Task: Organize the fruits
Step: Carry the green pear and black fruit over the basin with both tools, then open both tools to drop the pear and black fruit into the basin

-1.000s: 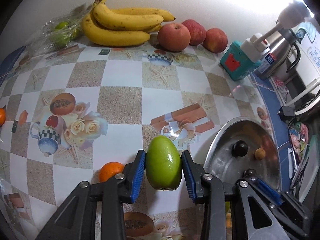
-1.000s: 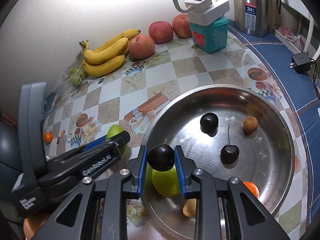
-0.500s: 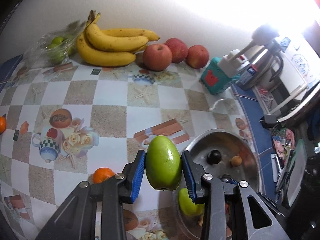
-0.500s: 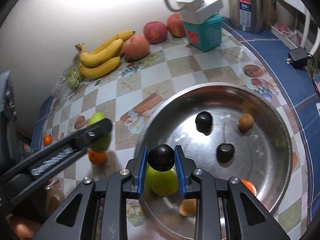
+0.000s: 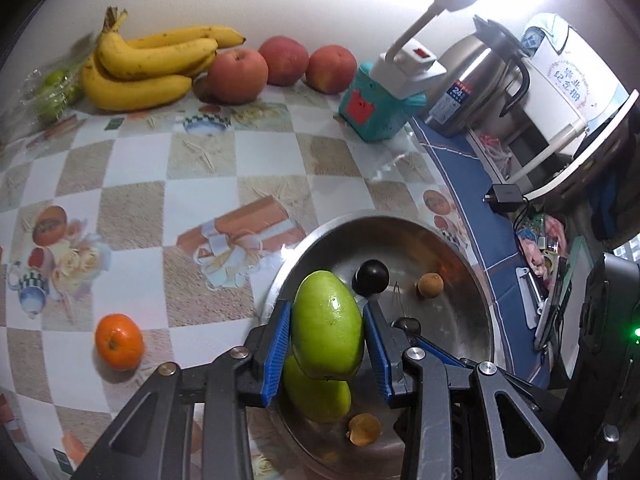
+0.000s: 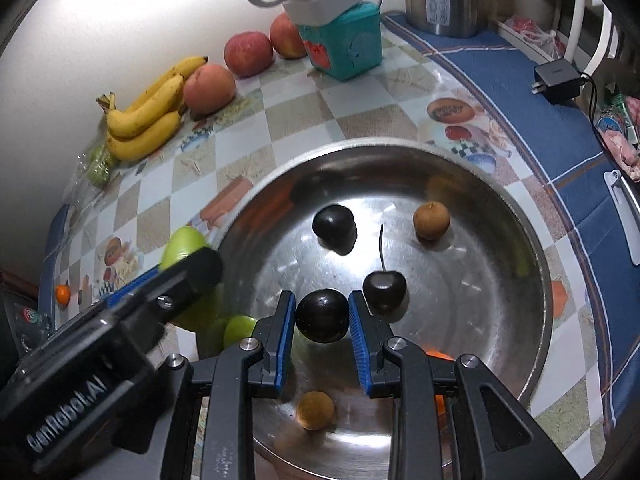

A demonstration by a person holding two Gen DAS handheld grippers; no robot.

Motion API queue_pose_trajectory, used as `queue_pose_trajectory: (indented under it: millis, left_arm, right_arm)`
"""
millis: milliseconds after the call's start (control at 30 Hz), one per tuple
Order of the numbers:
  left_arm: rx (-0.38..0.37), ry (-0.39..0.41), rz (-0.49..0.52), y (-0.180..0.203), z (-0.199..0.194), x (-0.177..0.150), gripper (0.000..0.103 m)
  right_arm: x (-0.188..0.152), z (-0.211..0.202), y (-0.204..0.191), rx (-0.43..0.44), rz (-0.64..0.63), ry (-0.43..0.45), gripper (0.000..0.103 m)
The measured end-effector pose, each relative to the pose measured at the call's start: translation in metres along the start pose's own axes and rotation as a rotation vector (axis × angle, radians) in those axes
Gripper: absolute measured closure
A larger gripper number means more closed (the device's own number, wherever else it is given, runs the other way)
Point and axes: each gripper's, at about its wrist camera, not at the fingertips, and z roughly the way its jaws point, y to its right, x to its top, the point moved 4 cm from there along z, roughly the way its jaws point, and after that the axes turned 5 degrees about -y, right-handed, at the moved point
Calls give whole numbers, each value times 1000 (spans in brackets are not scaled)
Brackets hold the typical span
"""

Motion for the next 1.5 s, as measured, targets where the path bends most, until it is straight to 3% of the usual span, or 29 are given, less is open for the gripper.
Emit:
queue_pose_trajectory:
  millis: [267,833,1033,1200,1500]
  left_arm:
    - [4,-18,-14,-2,11,-2,63]
    - [11,-31,-45,-2,25,-3,62]
    - [4,-16,-53,-4,19,0,60]
    - [-6,-2,-56,-3,9,2,59]
    - [22,8,-124,-17,-14,0,53]
  right_arm:
    - [-6,17,5,-22,7,-56,74]
    - [-8,27,9,-41,12,-85,74]
    - [-7,28,9,-45,14,-88,74]
    - [-8,27,10,-61,20,-94,67]
    - [-5,3,10,-37,24,-37,67]
